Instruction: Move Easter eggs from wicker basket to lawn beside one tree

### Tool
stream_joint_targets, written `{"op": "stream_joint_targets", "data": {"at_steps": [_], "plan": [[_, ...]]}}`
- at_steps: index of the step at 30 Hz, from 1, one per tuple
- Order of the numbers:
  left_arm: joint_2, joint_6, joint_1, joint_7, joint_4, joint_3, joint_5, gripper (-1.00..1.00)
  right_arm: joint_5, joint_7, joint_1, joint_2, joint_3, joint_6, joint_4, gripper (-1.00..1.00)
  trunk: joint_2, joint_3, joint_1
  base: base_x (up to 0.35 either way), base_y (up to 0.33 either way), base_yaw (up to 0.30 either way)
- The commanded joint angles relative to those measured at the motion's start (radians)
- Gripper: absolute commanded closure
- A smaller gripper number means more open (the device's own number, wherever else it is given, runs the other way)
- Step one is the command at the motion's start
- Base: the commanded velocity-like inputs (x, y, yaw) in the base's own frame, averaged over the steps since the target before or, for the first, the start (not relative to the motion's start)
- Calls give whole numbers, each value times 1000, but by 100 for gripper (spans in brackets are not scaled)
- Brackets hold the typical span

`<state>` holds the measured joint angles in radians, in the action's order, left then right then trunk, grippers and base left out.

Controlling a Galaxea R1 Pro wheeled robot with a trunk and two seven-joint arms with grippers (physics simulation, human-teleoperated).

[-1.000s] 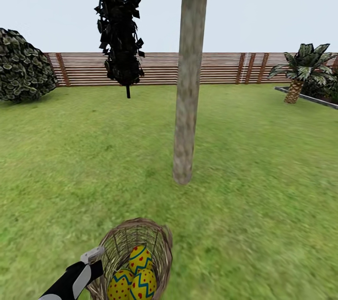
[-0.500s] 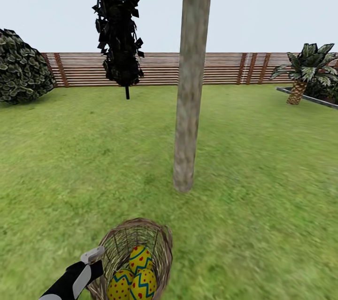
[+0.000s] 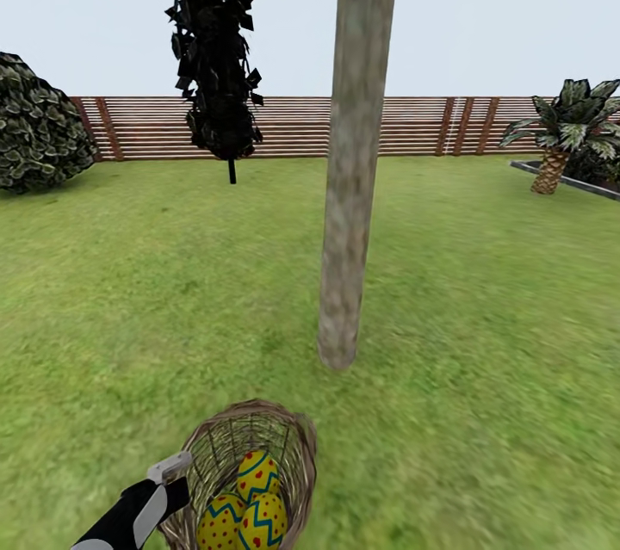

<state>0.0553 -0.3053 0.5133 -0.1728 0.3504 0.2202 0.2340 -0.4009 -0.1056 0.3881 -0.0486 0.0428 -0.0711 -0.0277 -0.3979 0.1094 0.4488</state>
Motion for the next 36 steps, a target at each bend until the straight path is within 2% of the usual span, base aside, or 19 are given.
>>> {"op": "stream_joint_targets", "data": {"at_steps": [1,21,36], "plan": [[0,-5,1,-5,2,1,13,100,-6,-2,2,0,5,-6,-3,-100,-2,2,1,339,0,0],[0,-5,1,-5,2,1,13,100,-2,-2,2,0,5,-6,-3,-100,-2,2,1,339,0,0],[0,-5,1,-5,2,1,13,100,1,-2,2,0,5,-6,-3,-100,-2,14,1,339,0,0]]}}
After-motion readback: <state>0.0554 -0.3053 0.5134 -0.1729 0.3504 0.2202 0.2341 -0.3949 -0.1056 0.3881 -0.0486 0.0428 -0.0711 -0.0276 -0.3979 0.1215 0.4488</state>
